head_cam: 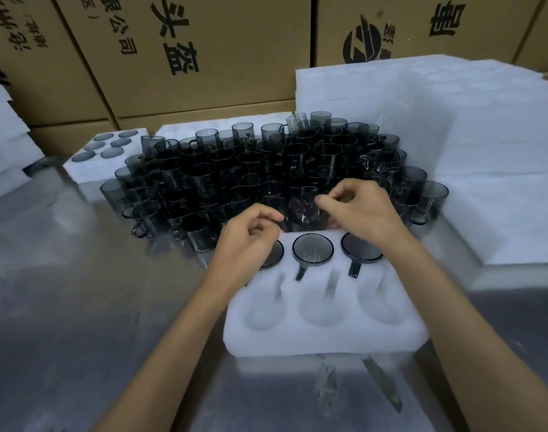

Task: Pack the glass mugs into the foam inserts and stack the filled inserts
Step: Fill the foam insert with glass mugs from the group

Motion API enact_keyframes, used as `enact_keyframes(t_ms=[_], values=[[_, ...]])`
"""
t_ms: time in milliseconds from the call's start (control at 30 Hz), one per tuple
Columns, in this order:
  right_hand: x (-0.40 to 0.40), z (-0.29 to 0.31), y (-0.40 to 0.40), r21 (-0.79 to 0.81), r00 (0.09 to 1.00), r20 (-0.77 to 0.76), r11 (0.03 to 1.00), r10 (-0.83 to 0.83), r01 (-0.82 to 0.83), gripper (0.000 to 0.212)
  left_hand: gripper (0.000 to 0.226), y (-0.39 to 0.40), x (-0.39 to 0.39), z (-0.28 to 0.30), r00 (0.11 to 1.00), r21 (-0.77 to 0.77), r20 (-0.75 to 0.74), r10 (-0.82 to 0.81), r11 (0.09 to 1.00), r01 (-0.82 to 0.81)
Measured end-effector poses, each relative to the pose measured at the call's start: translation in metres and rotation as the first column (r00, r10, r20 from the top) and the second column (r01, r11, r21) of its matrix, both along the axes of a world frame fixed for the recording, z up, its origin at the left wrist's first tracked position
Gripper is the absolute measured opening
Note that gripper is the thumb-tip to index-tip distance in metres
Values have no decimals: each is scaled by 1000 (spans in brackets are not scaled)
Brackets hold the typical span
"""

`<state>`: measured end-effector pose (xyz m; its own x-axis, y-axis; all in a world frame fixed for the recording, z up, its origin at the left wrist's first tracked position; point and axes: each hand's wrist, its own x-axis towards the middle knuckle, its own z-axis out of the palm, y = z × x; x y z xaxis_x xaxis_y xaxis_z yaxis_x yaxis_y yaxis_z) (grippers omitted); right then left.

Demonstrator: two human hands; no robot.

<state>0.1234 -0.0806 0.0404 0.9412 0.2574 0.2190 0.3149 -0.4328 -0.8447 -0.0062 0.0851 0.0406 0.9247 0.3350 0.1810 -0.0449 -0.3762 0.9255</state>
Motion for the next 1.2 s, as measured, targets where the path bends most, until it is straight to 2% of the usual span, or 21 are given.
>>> enact_keyframes(t_ms=[67,200,267,367,433,500,767,900,1000,1100,1200], values=[[0,4,6,146,999,-52,989,10,-3,22,29,-1,8,0,1000,-7,6,28,1000,-28],[3,13,28,328,998,-57,945,23,-3,26,31,2,19,-1,995,-40,45,89,995,-88],[9,19,34,395,998,-50,919,33,-11,27,31,4,21,-2,995,-9,40,95,995,-95],[17,20,33,422,998,-54,907,31,-5,29,30,10,20,-2,998,73,-49,-24,997,28],[20,18,28,430,998,-64,903,26,4,30,35,15,17,2,978,135,-159,-138,978,160],[21,18,22,431,997,-71,902,13,19,30,35,19,15,4,958,193,-220,-185,954,228],[7,27,-2,434,993,-115,900,12,39,34,41,25,21,-4,995,204,-92,51,979,-31],[-13,35,-10,401,987,-143,916,67,-4,38,39,27,26,-3,992,207,-83,96,975,-77],[-33,36,-12,386,976,-188,922,106,-26,32,38,24,27,-1,987,256,-92,130,961,-102],[-50,31,-8,421,956,-240,906,168,-54,28,34,19,23,9,995,424,30,97,900,-101],[-58,29,-4,477,942,-252,876,220,-77,24,51,17,12,21,984,404,165,-72,915,-1]])
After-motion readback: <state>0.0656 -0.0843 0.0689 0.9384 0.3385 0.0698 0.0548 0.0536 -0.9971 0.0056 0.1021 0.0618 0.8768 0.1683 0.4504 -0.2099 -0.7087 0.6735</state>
